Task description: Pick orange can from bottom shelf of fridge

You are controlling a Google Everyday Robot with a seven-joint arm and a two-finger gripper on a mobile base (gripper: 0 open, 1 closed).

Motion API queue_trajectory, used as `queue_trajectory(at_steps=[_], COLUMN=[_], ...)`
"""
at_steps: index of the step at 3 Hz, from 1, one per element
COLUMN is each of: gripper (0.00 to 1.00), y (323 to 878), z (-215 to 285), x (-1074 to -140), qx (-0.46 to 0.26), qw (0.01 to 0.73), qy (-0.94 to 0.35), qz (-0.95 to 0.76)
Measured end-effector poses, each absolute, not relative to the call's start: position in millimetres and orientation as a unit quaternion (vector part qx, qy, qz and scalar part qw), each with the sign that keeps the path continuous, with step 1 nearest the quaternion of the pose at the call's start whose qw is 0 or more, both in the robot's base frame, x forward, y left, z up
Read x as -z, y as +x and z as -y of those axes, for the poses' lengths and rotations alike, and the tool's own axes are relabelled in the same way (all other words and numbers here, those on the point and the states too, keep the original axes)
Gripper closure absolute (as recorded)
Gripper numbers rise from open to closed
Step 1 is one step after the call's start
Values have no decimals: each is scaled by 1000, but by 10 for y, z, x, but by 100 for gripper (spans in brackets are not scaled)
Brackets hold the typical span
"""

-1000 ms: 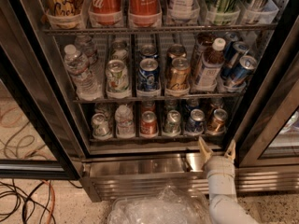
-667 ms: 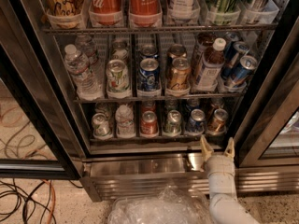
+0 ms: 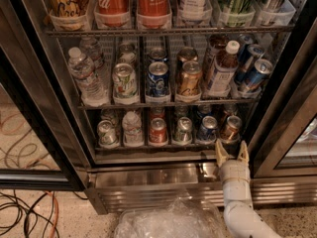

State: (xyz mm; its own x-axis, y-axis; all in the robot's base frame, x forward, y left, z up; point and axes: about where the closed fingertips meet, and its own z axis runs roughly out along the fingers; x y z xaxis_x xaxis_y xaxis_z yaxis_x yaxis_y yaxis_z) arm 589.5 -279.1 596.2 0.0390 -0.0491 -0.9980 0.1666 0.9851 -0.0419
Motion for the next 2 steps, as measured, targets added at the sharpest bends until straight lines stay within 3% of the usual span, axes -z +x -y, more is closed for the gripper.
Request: queue_trajectory(at_steps=[2], gripper=[34], y=[6061], z=[2862], x=[-6033], qx=[66], qw=[726], qy=[37], qz=[-684])
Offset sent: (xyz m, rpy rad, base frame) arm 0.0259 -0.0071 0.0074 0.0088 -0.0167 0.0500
